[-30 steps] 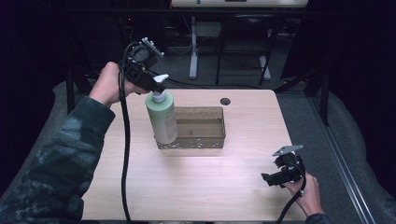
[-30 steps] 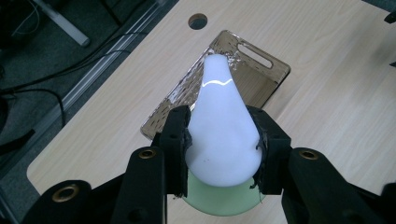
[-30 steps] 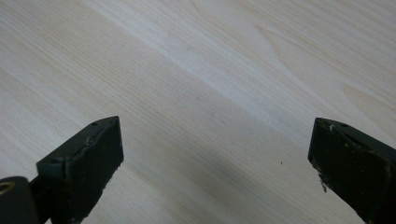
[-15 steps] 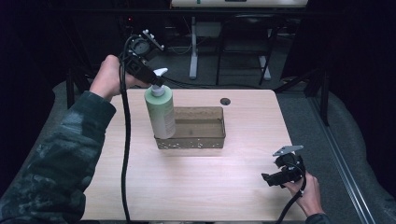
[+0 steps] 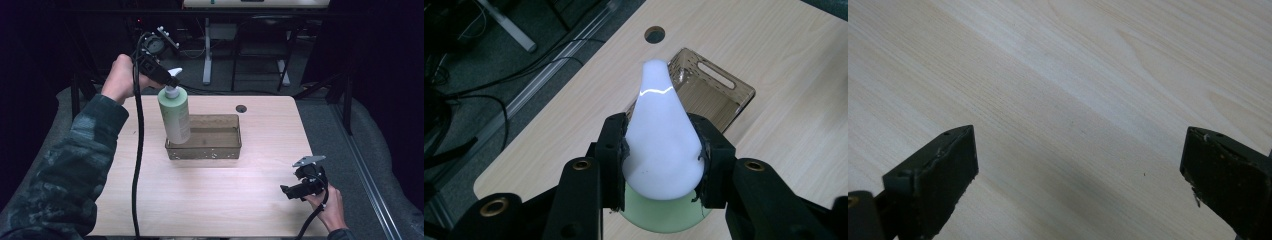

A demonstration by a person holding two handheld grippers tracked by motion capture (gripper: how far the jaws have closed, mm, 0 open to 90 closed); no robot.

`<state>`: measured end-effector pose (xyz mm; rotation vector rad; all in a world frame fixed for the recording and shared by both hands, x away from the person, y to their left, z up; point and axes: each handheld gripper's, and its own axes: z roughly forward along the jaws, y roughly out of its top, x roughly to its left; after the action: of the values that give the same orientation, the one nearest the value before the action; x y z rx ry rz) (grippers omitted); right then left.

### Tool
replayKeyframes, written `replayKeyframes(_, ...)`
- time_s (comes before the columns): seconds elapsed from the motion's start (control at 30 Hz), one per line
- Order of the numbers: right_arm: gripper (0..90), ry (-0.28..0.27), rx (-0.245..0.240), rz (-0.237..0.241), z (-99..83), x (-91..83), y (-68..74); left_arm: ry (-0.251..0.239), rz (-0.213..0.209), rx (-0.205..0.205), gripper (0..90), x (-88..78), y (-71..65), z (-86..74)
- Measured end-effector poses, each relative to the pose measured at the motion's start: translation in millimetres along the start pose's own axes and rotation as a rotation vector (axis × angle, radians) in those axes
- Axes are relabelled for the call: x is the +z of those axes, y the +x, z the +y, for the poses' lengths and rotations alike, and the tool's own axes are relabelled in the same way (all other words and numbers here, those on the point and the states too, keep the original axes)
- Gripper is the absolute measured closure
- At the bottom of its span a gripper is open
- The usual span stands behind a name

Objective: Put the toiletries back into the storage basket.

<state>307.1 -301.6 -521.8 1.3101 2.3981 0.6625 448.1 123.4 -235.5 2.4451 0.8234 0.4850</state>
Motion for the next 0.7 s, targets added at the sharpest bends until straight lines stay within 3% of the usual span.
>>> replayKeyframes(0.33,2.3,-0.003,-0.005,-0.002,0.3,-0.7,0.5,0.021,0.019,-0.007,62.8,7.0,3.9,0.4)
replayKeyframes(0.7,2.6,-0.011,-0.003,-0.005,0.2,-1.7,0.2,0.013,0.035,-0.02,62.9,12.9,9.4,0.9)
